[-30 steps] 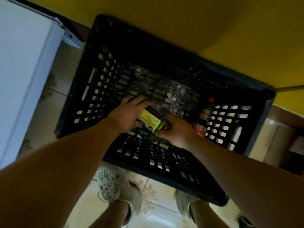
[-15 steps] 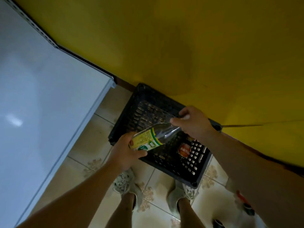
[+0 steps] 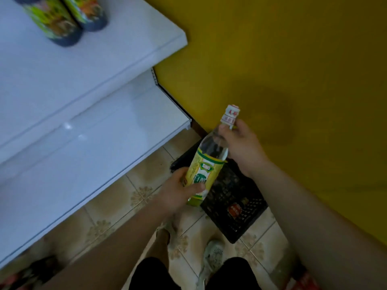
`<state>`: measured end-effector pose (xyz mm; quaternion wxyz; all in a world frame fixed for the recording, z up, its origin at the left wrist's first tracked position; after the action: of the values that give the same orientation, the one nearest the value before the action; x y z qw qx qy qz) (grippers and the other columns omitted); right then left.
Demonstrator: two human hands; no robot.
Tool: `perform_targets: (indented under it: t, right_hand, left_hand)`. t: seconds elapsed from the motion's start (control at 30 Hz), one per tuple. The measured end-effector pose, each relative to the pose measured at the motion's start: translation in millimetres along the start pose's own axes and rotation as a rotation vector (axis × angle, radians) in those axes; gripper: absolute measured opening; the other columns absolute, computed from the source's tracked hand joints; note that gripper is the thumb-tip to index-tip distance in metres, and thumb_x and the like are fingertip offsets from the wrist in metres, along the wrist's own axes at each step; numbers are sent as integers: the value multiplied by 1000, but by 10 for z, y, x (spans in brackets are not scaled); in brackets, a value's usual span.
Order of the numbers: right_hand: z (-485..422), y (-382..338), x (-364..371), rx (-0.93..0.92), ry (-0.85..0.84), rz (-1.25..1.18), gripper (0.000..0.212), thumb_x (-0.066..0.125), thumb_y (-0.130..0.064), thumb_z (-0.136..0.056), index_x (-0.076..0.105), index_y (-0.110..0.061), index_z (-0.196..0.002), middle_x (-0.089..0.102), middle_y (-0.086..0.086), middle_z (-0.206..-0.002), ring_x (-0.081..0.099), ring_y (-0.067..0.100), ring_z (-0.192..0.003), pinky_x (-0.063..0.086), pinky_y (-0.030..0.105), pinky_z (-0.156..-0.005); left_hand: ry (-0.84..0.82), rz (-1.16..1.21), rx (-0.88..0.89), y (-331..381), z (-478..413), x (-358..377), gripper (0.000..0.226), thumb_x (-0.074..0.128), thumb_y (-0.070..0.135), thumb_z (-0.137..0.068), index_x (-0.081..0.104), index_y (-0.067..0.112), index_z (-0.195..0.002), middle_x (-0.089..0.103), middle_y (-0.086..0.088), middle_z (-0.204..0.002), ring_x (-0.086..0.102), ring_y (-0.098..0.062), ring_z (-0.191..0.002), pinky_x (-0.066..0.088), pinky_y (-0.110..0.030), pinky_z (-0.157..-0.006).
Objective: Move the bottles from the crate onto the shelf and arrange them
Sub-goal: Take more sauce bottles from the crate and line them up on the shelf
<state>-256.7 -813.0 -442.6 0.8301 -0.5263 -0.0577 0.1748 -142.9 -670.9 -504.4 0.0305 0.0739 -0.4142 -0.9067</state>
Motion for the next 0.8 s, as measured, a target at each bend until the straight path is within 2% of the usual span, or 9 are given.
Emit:
perform_targets:
  t: [0.1, 0.27, 0.4, 0.5, 0.57, 0.63, 0.7, 0.73, 0.8]
  right_hand:
    - [396, -810, 94, -131, -45, 82, 16, 57, -33, -94, 57, -27, -109, 65, 4, -105, 65, 22, -98, 53, 42, -90]
    - [1169, -2085, 384, -355, -146, 105, 13, 55, -32, -95, 53, -28, -108, 68, 5, -108, 64, 12, -82, 48, 25, -63]
    - [1912, -2880, 782, -517, -287, 198, 7, 50, -37, -97, 50, -41, -103, 68, -10, -103, 64, 1, -78, 49, 20, -58]
    - [2513, -3289, 1129, -611, -410, 246, 13, 46, -39, -99, 45, -50, -105, 65, -11, -110, 62, -4, -91, 54, 27, -66]
    - [2907, -3490, 1373, -667, -448, 229, 20, 46, -37, -99, 44, -46, -116, 63, -12, -115, 61, -1, -100, 55, 27, -64]
    - [3310, -3602, 1709, -718, -488, 222, 24, 48, -36, -98, 44, -43, -121, 62, -8, -119, 63, 8, -106, 58, 32, -64]
    - [3719, -3648, 2096, -761, -523, 242, 29, 50, -41, -95, 44, -46, -123, 62, -2, -121, 65, 22, -104, 59, 45, -72]
    - [3923, -3656, 2287, -779, -540, 234, 31, 52, -43, -94, 44, -47, -124, 65, -1, -117, 67, 27, -100, 57, 46, -74]
    - [4335, -3671, 2664, -824, -585, 181, 35, 54, -38, -95, 45, -42, -129, 68, -7, -111, 68, 21, -100, 58, 43, -76]
  left_hand:
    - [41, -2, 87, 509, 627, -203, 50, 78, 30, -75, 54, 25, -119, 66, 9, -104, 64, -9, -94, 54, -34, -86]
    - [118, 51, 246, 1253, 1705, -562, 45, 79, 10, -72, 61, 26, -110, 70, 4, -102, 67, -12, -91, 54, -28, -85]
    - [204, 96, 395, 1629, 2533, -913, 53, 80, 29, -57, 65, 27, -107, 70, -4, -108, 68, -21, -97, 54, -39, -89]
    - [244, 145, 497, 1767, 3103, -1172, 55, 79, 27, -56, 65, 25, -109, 68, -9, -112, 68, -25, -97, 56, -40, -85]
    - [271, 155, 558, 1796, 3493, -1371, 52, 75, 19, -61, 63, 30, -110, 68, -10, -113, 68, -23, -96, 56, -35, -84]
    - [305, 141, 602, 1723, 3904, -1617, 61, 77, 18, -59, 61, 36, -115, 70, -5, -110, 67, -22, -98, 55, -35, -87]
    - [351, 125, 635, 1578, 4318, -1893, 68, 79, 20, -57, 58, 35, -120, 71, 0, -107, 67, -22, -100, 53, -37, -91]
    - [383, 121, 648, 1484, 4525, -2037, 68, 78, 17, -60, 57, 33, -122, 72, 1, -105, 67, -21, -100, 52, -38, -92]
    - [454, 123, 674, 1276, 4931, -2338, 68, 78, 4, -66, 54, 30, -125, 73, 2, -102, 69, -19, -96, 54, -36, -89]
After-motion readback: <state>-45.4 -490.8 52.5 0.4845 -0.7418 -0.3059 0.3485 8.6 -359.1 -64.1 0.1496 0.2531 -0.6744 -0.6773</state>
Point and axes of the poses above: each hand's wrist, its own z-axis away from the middle knuckle, its own x-axis out of the palm, y = z × x, the point moved 9 cm from there along -z, towards the middle knuckle
